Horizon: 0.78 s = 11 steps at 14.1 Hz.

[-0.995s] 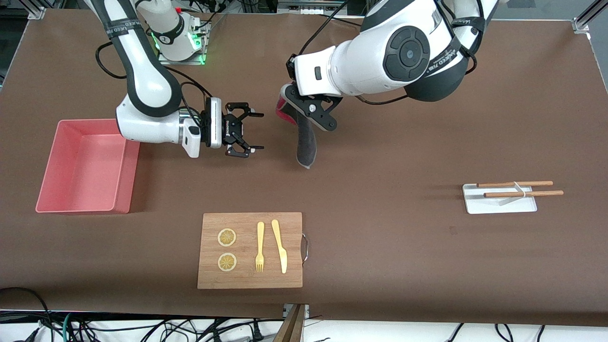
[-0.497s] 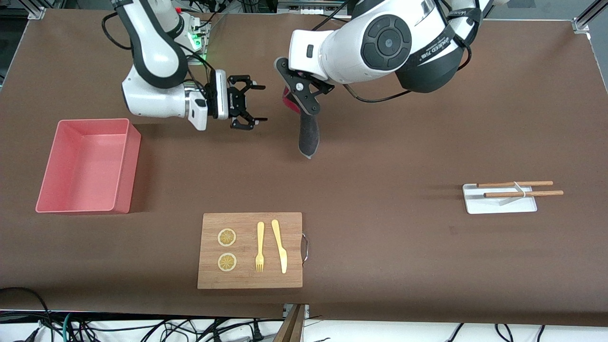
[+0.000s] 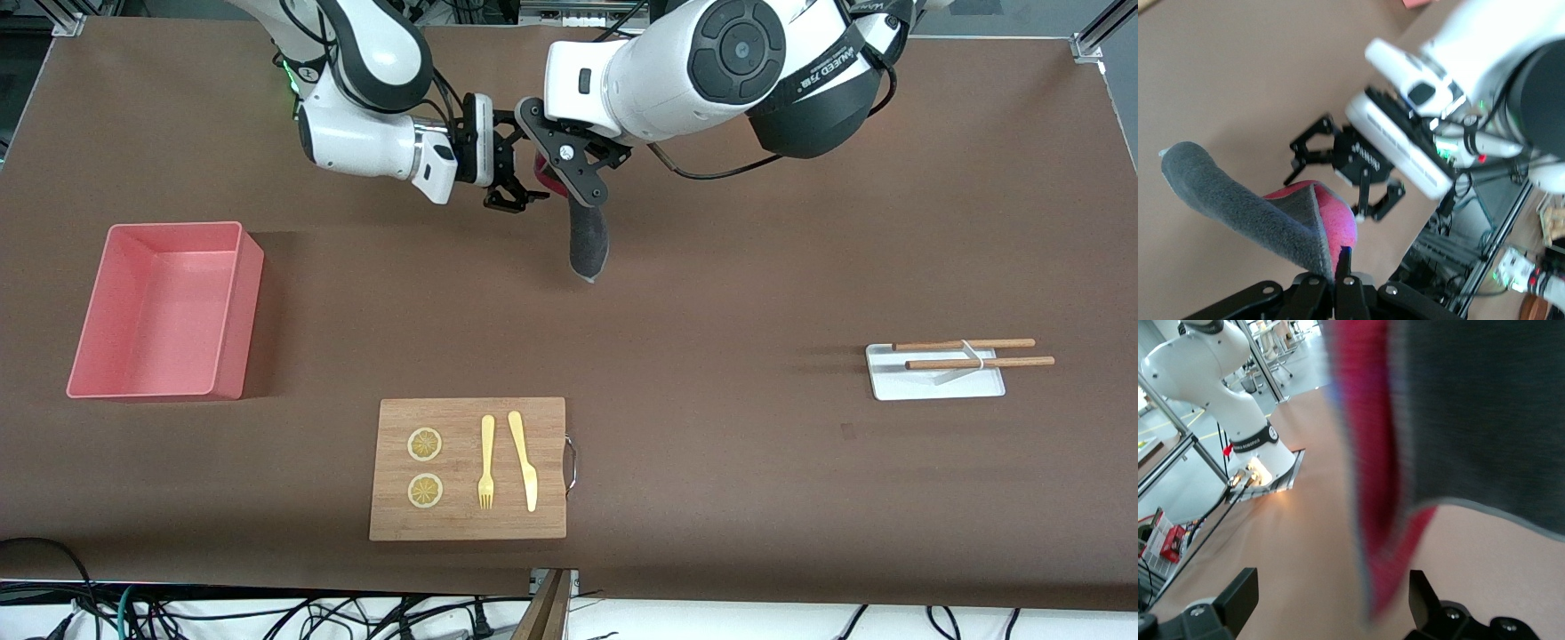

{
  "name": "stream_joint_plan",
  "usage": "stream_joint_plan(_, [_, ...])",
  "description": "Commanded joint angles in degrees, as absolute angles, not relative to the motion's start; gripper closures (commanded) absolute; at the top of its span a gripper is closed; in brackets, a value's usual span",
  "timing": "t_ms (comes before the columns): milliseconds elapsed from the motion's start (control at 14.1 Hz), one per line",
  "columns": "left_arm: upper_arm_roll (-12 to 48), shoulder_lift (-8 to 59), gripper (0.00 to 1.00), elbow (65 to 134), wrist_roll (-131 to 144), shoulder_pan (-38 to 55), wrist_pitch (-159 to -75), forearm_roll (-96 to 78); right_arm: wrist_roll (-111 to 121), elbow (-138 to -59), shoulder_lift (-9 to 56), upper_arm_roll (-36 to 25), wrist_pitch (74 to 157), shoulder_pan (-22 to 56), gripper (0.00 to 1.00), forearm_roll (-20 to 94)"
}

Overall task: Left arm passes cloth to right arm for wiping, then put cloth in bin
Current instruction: 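Close the right gripper on the cloth's pink edge beside the left gripper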

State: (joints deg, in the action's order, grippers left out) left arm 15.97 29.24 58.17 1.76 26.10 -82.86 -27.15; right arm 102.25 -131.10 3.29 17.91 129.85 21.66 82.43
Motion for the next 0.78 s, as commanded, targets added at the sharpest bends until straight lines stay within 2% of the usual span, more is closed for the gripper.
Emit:
stream_joint_plan(0, [15.64, 29.71, 1.00, 57.30, 3.87, 26.28, -86.30, -26.37, 101.34, -130.96, 2.55, 19.68, 132.26, 21.88, 0.00, 87.17])
stream_joint_plan(213, [15.38, 29.79, 1.00, 57.22, 3.96, 26.02, -87.97, -26.37, 100.38, -129.64, 3.51, 19.86, 132.54, 21.18, 0.01, 88.15])
stream_joint_plan(355, [15.29, 30.41, 1.00, 57.22, 3.61, 26.02, -90.25, -26.37, 100.20, -128.33, 4.39, 19.86, 132.80, 20.57, 0.42, 88.15])
stream_joint_plan(426, [15.29, 30.41, 1.00, 57.22, 3.52, 26.02, -91.66, -26.37, 100.02, -127.62, 4.92, 19.86, 132.72, 19.78, 0.70, 88.15])
stream_joint_plan(497, [15.29, 30.50, 1.00, 57.22, 3.52, 26.02, -92.45, -26.37, 100.02, -126.49, 5.53, 19.86, 132.63, 19.08, 0.86, 88.07])
stream_joint_plan(568, [15.29, 30.50, 1.00, 57.22, 3.60, 26.02, -92.98, -26.37, 100.02, -125.87, 5.97, 19.86, 132.63, 18.55, 0.98, 88.15])
stream_joint_plan(710, [15.29, 30.50, 1.00, 57.30, 4.04, 26.02, -94.48, -26.37, 100.02, -124.90, 6.15, 19.86, 132.71, 17.93, 1.00, 87.46])
